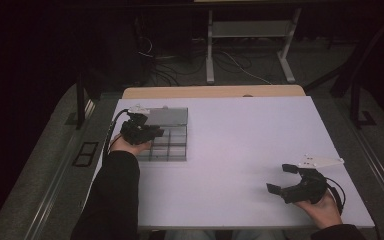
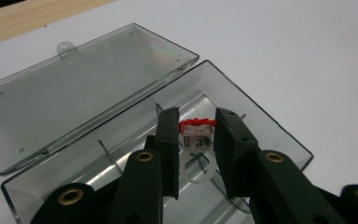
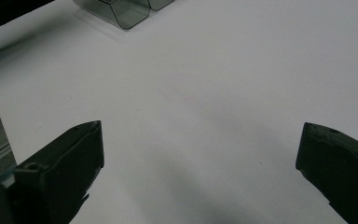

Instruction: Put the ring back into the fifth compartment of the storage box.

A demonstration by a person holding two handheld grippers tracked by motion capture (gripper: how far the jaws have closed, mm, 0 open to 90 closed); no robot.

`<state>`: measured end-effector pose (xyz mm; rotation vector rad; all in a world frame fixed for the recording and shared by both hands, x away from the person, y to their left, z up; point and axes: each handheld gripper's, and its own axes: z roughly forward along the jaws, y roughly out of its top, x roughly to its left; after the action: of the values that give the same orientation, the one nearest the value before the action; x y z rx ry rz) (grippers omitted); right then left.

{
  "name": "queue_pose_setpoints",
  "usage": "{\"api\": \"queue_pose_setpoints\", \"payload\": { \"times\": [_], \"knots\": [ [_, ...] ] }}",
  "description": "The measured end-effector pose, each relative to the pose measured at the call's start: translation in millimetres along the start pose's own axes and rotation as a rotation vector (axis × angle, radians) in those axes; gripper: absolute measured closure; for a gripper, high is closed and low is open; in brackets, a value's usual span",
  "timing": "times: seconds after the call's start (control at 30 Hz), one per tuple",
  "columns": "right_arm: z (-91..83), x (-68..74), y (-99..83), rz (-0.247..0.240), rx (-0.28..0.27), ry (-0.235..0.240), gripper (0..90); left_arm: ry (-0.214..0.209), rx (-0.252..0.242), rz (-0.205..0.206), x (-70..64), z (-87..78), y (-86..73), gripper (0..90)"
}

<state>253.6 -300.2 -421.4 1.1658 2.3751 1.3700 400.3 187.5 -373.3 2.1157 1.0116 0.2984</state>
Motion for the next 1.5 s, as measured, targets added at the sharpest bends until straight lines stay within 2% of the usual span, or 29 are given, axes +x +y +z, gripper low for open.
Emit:
{"api": "queue_pose_setpoints", "payload": {
  "times": [0.27, 0.53, 0.8, 1.03, 1.23, 1.27, 1.43, 1.5],
  "knots": [
    [-0.2, 0.1, -0.2, 0.002, 0.003, 0.000, 0.3, 0.035, -0.009, -0.020, 8.1, 6.2, -1.4, 70.5],
    [-0.3, -0.3, -0.6, 0.001, 0.002, -0.001, 0.3, 0.045, -0.002, -0.039, 14.6, 15.2, -3.9, 70.5],
    [-0.1, -0.4, -0.8, 0.000, 0.007, 0.000, 0.3, 0.047, 0.034, -0.028, 19.5, 26.9, -7.5, 70.5],
    [-0.3, -0.6, -1.0, 0.001, 0.007, -0.001, 0.3, 0.056, 0.060, -0.037, 22.4, 32.5, -9.0, 69.9],
    [-0.6, -0.7, -1.0, 0.005, 0.009, 0.000, 0.3, 0.066, 0.060, -0.073, 26.2, 32.1, -9.8, 62.1],
    [-0.6, -0.7, -1.0, 0.005, 0.009, 0.000, 0.3, 0.063, 0.049, -0.090, 25.8, 32.1, -10.1, 60.9],
    [-0.4, -0.9, -1.1, 0.005, 0.009, -0.002, 0.3, 0.062, 0.026, -0.114, 25.2, 25.7, -8.5, 51.0],
    [-0.1, -1.0, -1.1, 0.005, 0.009, -0.004, 0.3, 0.046, 0.009, -0.119, 24.2, 22.8, -7.6, 47.4]
  ]
}}
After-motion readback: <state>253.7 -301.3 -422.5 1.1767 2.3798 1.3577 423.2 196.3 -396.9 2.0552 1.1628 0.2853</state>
